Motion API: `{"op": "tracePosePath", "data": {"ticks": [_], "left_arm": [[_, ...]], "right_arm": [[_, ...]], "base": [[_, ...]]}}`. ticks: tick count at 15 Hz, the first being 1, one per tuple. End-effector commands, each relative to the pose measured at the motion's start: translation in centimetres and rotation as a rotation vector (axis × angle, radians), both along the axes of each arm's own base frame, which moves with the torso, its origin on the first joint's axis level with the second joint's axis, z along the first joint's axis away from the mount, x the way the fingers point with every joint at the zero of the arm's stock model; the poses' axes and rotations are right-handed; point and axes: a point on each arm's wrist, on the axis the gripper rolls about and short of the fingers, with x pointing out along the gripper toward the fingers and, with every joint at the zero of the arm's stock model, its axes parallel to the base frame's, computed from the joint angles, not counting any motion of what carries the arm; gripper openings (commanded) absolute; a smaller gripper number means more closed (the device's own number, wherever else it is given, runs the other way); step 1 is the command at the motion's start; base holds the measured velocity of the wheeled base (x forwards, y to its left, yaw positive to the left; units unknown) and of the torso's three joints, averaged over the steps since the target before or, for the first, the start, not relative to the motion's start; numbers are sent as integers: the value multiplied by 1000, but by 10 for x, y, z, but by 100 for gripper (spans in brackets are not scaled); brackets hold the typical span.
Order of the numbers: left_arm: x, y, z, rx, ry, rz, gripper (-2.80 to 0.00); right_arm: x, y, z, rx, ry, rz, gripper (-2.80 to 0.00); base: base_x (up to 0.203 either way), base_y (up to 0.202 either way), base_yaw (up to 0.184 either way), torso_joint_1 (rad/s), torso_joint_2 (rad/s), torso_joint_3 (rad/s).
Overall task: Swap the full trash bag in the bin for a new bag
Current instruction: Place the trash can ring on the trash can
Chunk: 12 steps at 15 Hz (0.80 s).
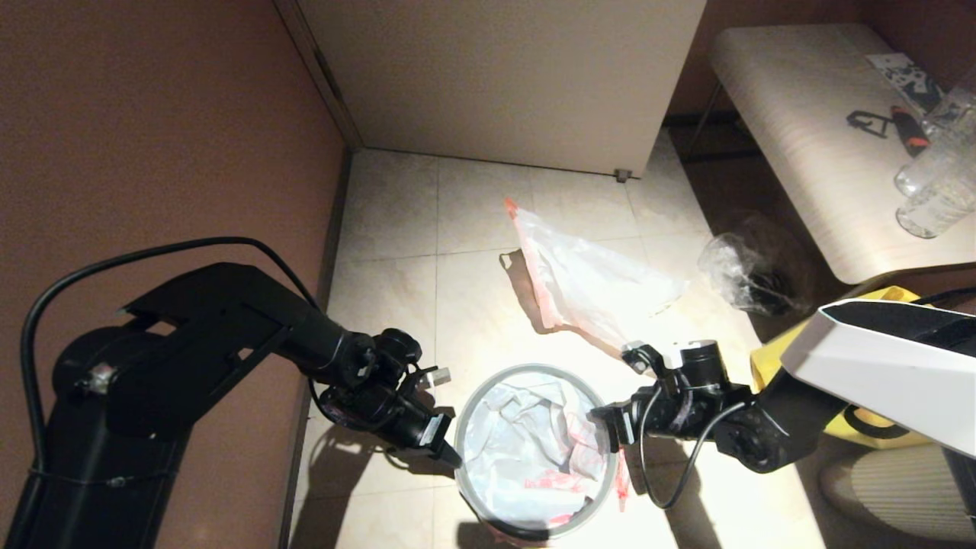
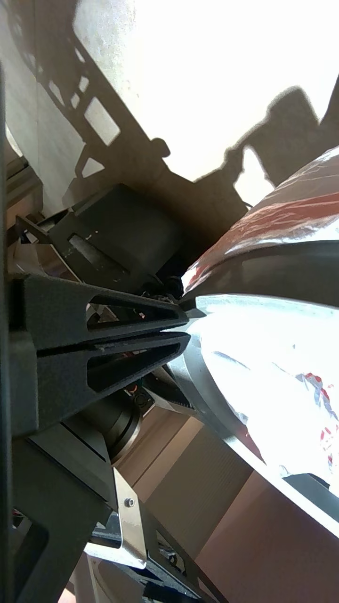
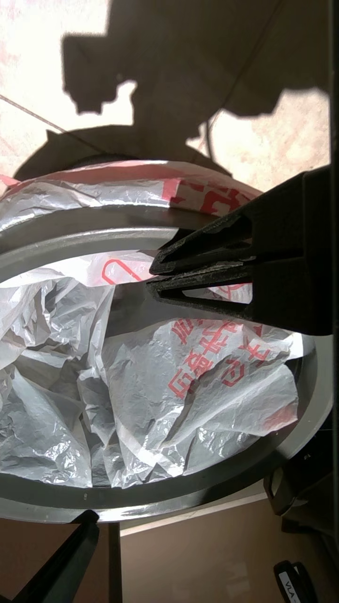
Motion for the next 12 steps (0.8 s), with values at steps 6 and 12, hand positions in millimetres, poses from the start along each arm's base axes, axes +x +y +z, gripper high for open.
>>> {"op": "tracePosePath", "data": {"ticks": [6, 12], "left_arm": [[-2, 2, 21, -54, -33, 0, -280], [-57, 16, 162, -163, -263, 112, -280]], "right_arm": [[-8, -2, 30, 12, -58, -12, -280], [-57, -25, 127, -146, -224, -353, -280]], "base": [[0, 0, 0, 0, 0, 0], [0, 0, 0, 0, 0, 0]]}}
